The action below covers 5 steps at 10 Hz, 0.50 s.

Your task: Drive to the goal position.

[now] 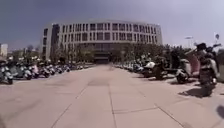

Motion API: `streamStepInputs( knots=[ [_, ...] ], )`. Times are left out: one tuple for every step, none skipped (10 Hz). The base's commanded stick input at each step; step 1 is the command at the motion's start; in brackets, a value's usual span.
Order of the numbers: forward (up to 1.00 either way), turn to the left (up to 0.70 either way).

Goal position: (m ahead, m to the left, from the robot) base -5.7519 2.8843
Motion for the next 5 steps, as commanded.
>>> streamStepInputs(
  knots=[
    [0.00, 0.70],
    [0.00, 0.70],
    [0.00, 0.70],
    [0.00, 0.70],
    [0.00, 0.70]
  ],
)
